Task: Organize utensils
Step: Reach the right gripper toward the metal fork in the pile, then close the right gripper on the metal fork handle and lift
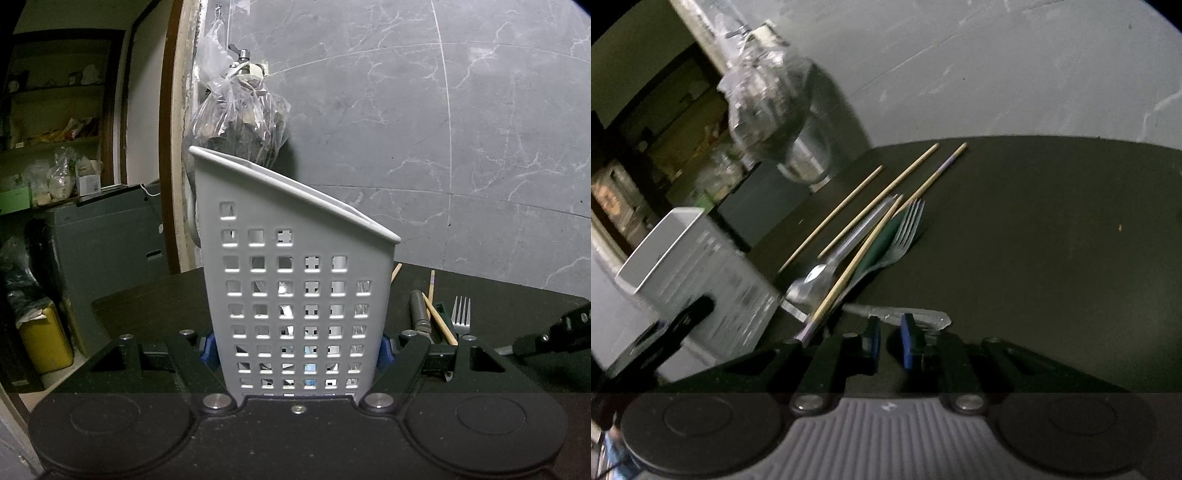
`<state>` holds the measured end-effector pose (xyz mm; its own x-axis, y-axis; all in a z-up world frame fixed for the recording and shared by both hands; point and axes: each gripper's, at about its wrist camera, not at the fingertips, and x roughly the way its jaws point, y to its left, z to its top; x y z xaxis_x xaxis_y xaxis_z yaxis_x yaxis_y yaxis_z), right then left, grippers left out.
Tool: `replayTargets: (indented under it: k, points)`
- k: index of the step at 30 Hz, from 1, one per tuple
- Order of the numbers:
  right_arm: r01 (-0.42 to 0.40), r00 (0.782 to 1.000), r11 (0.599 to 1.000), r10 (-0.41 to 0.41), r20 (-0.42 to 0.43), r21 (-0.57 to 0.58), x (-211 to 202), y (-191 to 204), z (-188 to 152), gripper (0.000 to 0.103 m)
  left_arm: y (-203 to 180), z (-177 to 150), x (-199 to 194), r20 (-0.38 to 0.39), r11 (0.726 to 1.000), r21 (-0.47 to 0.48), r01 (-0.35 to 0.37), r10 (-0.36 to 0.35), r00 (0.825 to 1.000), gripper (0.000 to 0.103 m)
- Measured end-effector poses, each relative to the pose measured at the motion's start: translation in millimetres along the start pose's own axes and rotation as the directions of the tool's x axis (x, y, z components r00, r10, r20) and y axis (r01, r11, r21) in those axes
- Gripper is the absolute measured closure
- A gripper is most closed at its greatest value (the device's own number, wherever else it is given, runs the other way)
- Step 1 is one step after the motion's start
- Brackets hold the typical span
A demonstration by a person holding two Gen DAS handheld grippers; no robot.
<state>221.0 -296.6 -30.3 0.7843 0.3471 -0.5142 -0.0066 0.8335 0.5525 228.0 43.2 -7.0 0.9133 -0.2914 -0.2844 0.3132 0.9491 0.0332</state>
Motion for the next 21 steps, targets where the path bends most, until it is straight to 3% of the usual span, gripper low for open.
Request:
replayTargets:
  k: [5, 10, 12, 21]
  points:
    - [0.006, 1.000, 0.998, -0.007, 0.021, 0.055, 10, -9, 8, 0.087, 0, 0, 0, 0.000, 1.000, 0.000, 0.000, 0.000, 1.000, 0.027]
    - [0.027, 0.999, 0.999, -0.026, 0.037, -0.017, 12, -8, 16, 0.067, 0, 0, 0, 0.000, 1.000, 0.000, 0.000, 0.000, 1.000, 0.027]
    - [0.024, 0.999, 0.999, -0.022, 0.028, -0.048, 14, -8, 21, 0.067, 0, 0, 0, 0.000, 1.000, 0.000, -0.001, 0.001, 1.000, 0.027]
    - [-0.072, 0.997, 0.997, 0.071, 0.012, 0.031, 34, -17, 32, 0.068, 0, 0, 0, 0.000, 1.000, -0.001, 0.000, 0.000, 1.000, 0.027]
